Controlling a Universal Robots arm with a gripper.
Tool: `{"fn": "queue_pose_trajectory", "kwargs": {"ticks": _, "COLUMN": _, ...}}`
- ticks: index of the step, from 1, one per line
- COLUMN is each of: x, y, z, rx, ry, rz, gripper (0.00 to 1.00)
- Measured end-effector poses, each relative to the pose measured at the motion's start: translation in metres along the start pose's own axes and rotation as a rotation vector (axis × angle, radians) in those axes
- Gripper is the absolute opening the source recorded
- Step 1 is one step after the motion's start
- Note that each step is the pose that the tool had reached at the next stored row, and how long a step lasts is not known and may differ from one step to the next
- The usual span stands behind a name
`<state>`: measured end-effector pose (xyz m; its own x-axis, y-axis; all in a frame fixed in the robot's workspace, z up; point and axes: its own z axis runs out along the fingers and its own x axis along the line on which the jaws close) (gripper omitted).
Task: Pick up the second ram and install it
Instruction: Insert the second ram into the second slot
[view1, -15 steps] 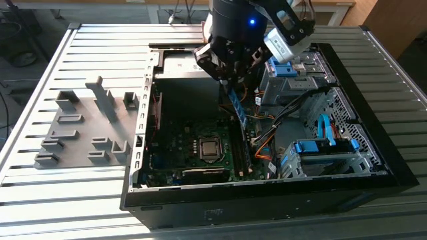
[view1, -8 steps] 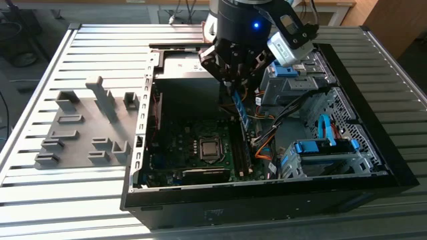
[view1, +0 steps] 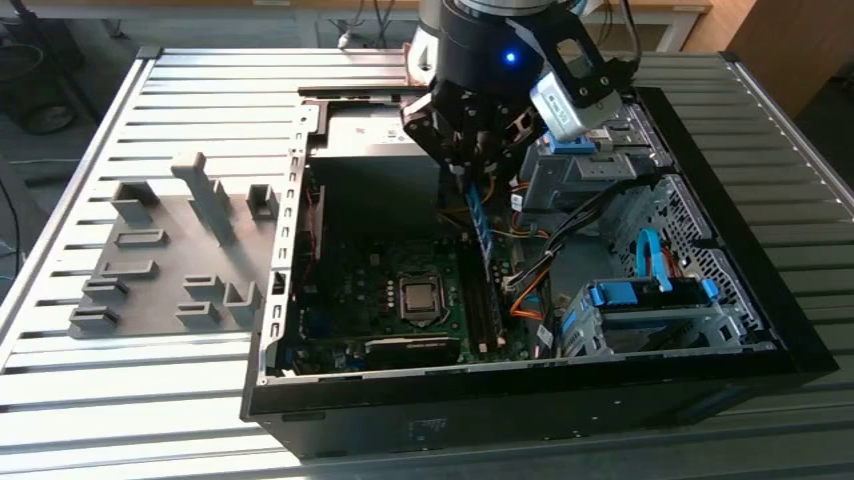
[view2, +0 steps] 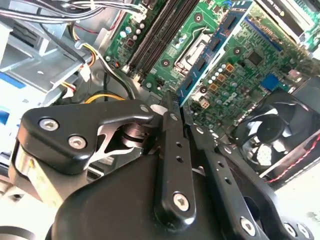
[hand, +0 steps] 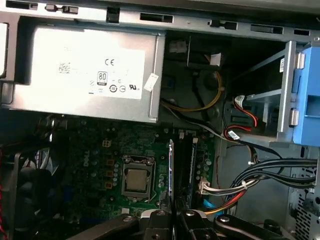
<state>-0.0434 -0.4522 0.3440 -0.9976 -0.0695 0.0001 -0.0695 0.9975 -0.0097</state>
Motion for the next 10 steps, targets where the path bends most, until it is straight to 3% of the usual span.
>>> {"fn": "queue_pose_trajectory", "kwargs": {"ticks": 10, "x": -0.0158, "y": 0.0003, "z": 0.0176, "rx": -0.0022, "ry": 0.0026, "rz": 0.037, "gripper": 0.14}}
